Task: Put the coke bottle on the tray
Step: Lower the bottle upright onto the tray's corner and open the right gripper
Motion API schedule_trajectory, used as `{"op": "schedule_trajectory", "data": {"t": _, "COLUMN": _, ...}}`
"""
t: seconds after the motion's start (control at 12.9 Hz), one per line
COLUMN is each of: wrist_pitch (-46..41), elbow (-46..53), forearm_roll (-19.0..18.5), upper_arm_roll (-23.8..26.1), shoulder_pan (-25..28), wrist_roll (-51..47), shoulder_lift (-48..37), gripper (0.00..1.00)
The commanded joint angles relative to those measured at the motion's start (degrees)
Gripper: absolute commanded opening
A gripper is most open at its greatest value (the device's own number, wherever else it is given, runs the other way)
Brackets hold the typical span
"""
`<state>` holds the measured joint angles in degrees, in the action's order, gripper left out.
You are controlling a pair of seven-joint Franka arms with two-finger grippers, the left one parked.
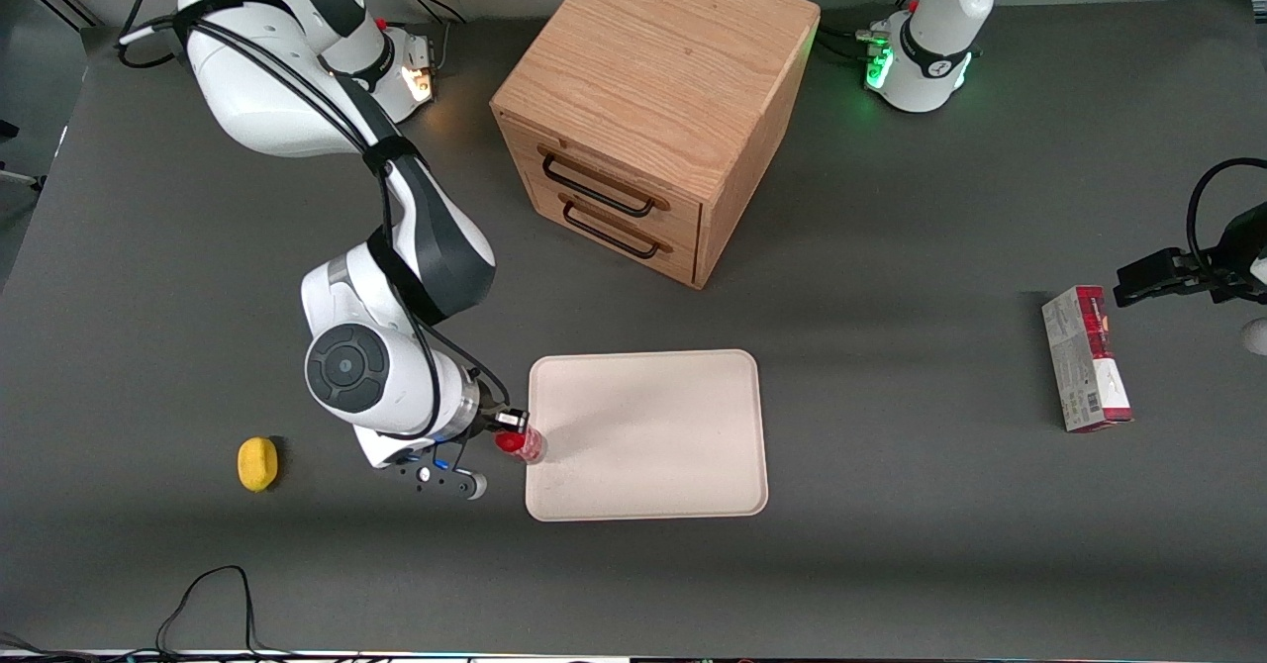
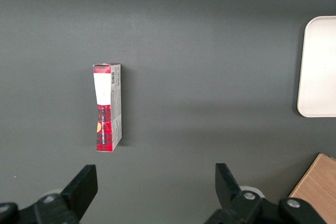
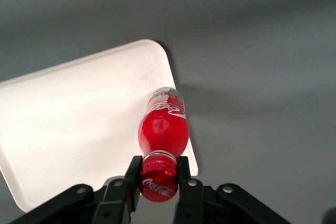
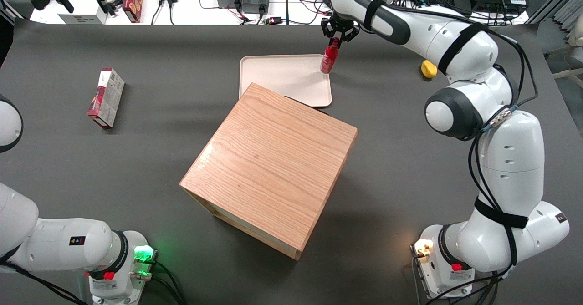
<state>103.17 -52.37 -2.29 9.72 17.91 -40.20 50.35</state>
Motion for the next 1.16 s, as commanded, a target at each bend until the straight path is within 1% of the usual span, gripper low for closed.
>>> {"op": "schedule_trajectory", "data": {"t": 0.0, "wrist_pitch": 2.63, "elbow": 4.12, "forearm_roll": -1.22, "upper_arm_roll": 0.03, "shoulder_pan": 1.07, "wrist_roll": -2.95, "shoulder_lift": 2.99, "gripper": 0.0}}
{"op": "schedule_trajectory", "data": {"t": 0.23, "wrist_pitch": 5.54, "elbow": 4.21, "forearm_roll": -1.49, "upper_arm_roll": -0.32, "shoulder_pan": 2.04, "wrist_roll": -4.53, "shoulder_lift": 4.4, "gripper": 0.0}}
{"op": "schedule_trajectory", "data": {"t": 0.7, "wrist_pitch": 5.72, "elbow": 4.12, "forearm_roll": -1.58, "upper_arm_roll": -0.32, "shoulder_pan": 2.13, "wrist_roll": -4.45, "shoulder_lift": 4.76, "gripper": 0.0}}
{"op": "schedule_trajectory", "data": {"t": 0.77, "wrist_pitch": 5.81, "elbow": 4.12, "forearm_roll": -1.58, "upper_arm_roll": -0.32, "shoulder_pan": 2.13, "wrist_roll": -4.36, "shoulder_lift": 4.76, "gripper": 0.35}}
{"op": "schedule_trajectory", "data": {"t": 0.85, "wrist_pitch": 5.9, "elbow": 4.12, "forearm_roll": -1.92, "upper_arm_roll": -0.32, "shoulder_pan": 2.13, "wrist_roll": -4.19, "shoulder_lift": 4.76, "gripper": 0.92}}
{"op": "schedule_trajectory", "data": {"t": 0.93, "wrist_pitch": 6.07, "elbow": 4.12, "forearm_roll": -3.23, "upper_arm_roll": -0.23, "shoulder_pan": 2.13, "wrist_roll": -4.1, "shoulder_lift": 4.76, "gripper": 1.0}}
{"op": "schedule_trajectory", "data": {"t": 1.08, "wrist_pitch": 5.99, "elbow": 4.03, "forearm_roll": -3.68, "upper_arm_roll": -0.14, "shoulder_pan": 2.21, "wrist_roll": -4.27, "shoulder_lift": 4.76, "gripper": 1.0}}
